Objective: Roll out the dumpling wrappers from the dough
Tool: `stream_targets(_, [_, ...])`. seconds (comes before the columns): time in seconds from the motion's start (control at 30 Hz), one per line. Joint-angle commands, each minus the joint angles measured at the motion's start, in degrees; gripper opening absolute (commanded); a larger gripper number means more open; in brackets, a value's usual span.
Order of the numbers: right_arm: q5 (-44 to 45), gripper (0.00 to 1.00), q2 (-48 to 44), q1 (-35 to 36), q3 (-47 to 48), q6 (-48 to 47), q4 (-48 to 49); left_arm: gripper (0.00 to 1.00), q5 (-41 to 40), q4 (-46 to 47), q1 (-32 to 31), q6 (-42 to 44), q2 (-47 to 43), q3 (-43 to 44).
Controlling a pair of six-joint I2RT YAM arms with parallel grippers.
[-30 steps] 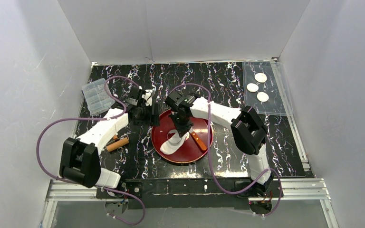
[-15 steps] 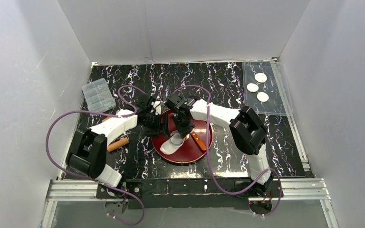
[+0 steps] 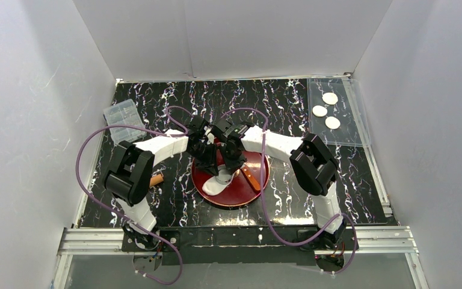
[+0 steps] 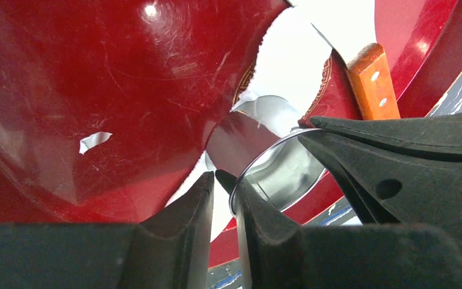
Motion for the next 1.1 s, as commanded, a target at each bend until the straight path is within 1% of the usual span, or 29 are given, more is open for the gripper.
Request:
stream_targets(0.0, [0.56, 0.01, 0.00, 0.29, -1.26, -0.45, 2.05, 0.17, -2.63, -2.76, -0.39, 1.01, 0.05, 0.42])
stream_targets(0.07, [-0.27, 0.01, 0.24, 0.31, -1.33, -0.29, 2.50, 0.14, -2.44, -1.66, -0.51, 0.39, -0.68, -1.40])
stream_targets(0.17, [-2.09, 0.01, 0.47, 0.36, -2.15, 0.28, 3.33, 0.00, -4.36, -1.46, -0.54, -0.18, -1.32, -3.75])
stream_targets(0.23, [-2.14, 0.01, 0.52, 0.36, -3.09, 1.05, 3.43, 0.00, -4.55, -0.97, -0.61, -0.81, -1.59, -5.19])
stream_targets(0.27, [-3.82, 0.01, 0.26, 0.36, -3.98, 1.49, 3.48, 0.00, -3.92, -0.28, -0.81, -1.22, -1.50, -6.26])
stream_targets(0.33, [-4.28, 0.01, -0.59, 0.31, -5.76, 2.25, 3.85, 0.00, -2.36, 0.35, -1.44, -1.62, -1.05, -7.09])
stream_targets(0.47, [-6.22, 0.01, -1.71, 0.27, -8.58, 3.76, 5.12, 0.00, -2.57, 0.16, -3.15, -1.87, 1.23, -5.58])
stream_targets(0.53, [-6.73, 0.01, -1.72, 0.27, -8.68, 4.22, 4.05, 0.00, -5.57, -2.53, -3.21, -1.28, 3.85, -3.43])
stream_targets(0.57, [-6.67, 0.01, -1.85, 0.27, -8.59, 4.28, 3.49, 0.00, -7.59, -3.65, -3.13, -0.76, 4.99, -2.44])
stream_targets(0.63, [-6.68, 0.01, -2.18, 0.14, -7.80, 4.26, 2.34, 0.00, -8.24, -5.18, -3.01, -0.18, 6.82, -1.21])
stream_targets(0.7, [-7.41, 0.01, -1.52, -0.21, -5.05, 3.99, 1.44, 0.00, -6.29, -5.31, -3.03, -0.26, 7.04, -1.49])
stream_targets(0.77, [-6.80, 0.01, 0.20, -0.49, -1.03, 3.38, -0.58, 0.00, -4.32, -3.74, -3.08, -0.85, 5.47, -3.75])
stream_targets(0.83, [-5.53, 0.01, 0.46, -0.73, -0.58, 4.39, -1.57, 0.00, -2.91, -1.81, -3.08, -0.63, 3.84, -6.60])
stream_targets(0.9, [-6.10, 0.01, -2.46, -0.83, -5.39, 6.54, -0.32, 0.00, -3.85, -1.53, -3.08, 0.84, 3.64, -6.27])
stream_targets(1.0, [-7.15, 0.01, -8.49, -0.87, -14.16, 10.60, 2.25, 0.00, -8.21, -5.74, -3.08, 1.70, 7.61, 0.00])
stream_targets(1.07, [-9.28, 0.01, -10.72, -0.72, -18.04, 12.06, 4.73, 0.00, -8.31, -7.77, -3.04, 2.16, 10.24, 3.72])
